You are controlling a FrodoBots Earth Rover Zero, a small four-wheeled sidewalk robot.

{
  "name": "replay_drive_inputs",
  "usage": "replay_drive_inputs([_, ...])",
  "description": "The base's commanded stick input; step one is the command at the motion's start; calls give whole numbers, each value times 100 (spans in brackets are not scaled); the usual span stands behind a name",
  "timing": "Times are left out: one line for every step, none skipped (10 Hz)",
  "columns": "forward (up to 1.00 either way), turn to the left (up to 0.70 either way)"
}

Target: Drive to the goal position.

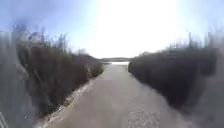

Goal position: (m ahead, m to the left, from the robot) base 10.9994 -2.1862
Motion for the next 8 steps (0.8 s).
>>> replay_drive_inputs([70,5])
replay_drive_inputs([70,5])
replay_drive_inputs([70,5])
replay_drive_inputs([70,5])
replay_drive_inputs([70,5])
replay_drive_inputs([70,5])
replay_drive_inputs([70,5])
replay_drive_inputs([70,5])
